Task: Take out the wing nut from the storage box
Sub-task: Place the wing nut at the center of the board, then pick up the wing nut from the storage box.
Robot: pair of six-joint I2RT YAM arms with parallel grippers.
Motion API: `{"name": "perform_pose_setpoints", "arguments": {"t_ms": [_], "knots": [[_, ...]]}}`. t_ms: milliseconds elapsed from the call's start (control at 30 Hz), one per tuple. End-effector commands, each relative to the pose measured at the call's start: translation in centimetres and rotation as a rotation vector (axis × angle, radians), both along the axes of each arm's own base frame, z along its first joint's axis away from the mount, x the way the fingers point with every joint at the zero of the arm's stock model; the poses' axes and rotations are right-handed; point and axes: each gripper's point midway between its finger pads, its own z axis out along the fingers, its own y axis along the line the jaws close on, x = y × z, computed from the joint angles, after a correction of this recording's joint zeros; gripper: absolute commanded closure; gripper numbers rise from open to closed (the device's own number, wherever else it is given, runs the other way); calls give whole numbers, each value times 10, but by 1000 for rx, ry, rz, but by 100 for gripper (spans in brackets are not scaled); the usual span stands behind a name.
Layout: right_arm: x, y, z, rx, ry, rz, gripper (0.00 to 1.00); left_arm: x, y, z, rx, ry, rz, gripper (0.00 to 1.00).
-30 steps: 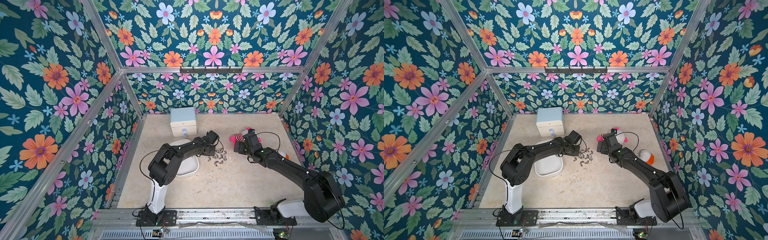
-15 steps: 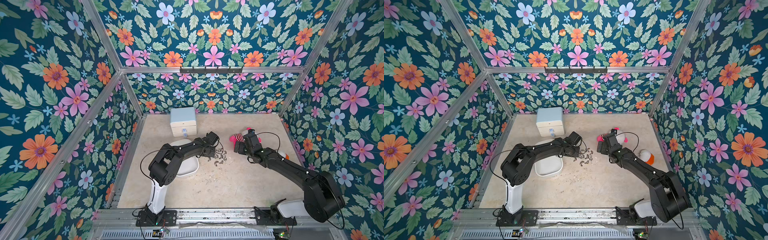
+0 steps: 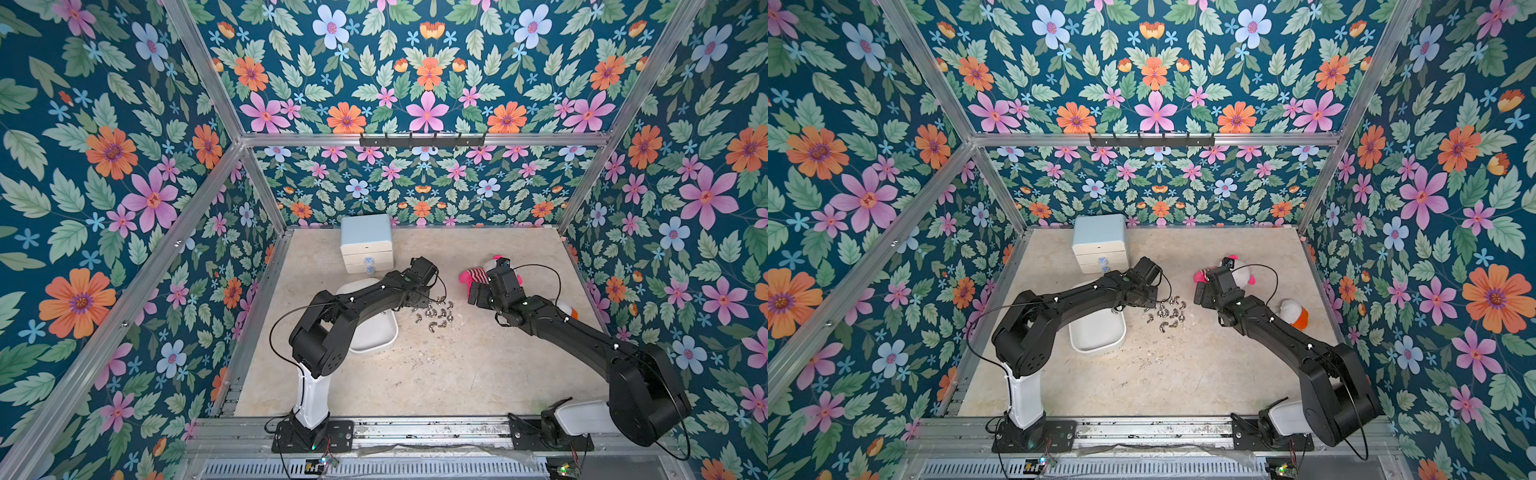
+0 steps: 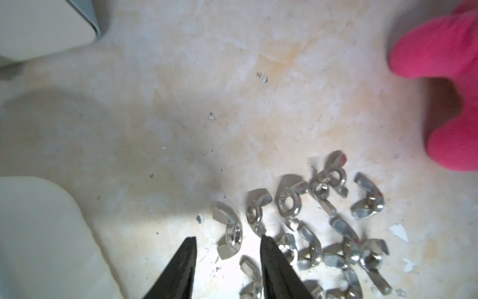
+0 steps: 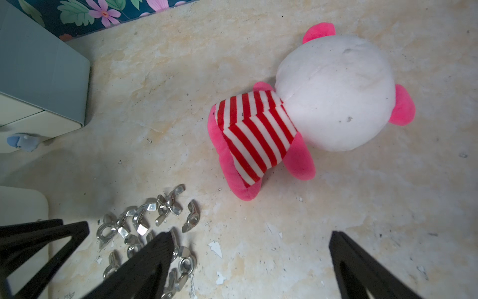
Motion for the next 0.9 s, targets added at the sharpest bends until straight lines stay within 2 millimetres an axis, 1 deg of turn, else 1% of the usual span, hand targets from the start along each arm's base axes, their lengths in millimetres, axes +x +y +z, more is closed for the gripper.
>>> {"name": "perform_pose_setpoints", "arguments": {"t_ms": [0, 133, 233, 333, 567, 600, 633, 700, 867], "knots": [[1, 0, 3, 9, -9, -8, 1, 4, 10, 22, 27, -47, 28, 52], [2, 2, 4, 12, -9, -5, 1, 6, 25, 48, 56, -106, 55, 50], [4, 3, 4, 14, -9, -2, 1, 5, 39, 63, 66, -138, 82, 49], [5, 4, 5, 16, -12, 0, 1, 3, 56, 69, 77, -148, 111, 49], [6, 5, 5, 13, -11, 4, 1, -8, 100, 70, 97, -152, 183, 49], [6, 5, 5, 14, -11, 6, 1, -10, 105, 69, 94, -147, 189, 52], [6, 5, 5, 14, -10, 6, 1, -12, 109, 67, 95, -144, 193, 54], [7, 6, 6, 16, -12, 7, 1, -14, 116, 62, 95, -131, 203, 56], [9, 7, 10, 17, -18, 10, 1, -17, 126, 43, 80, -86, 209, 57]]}}
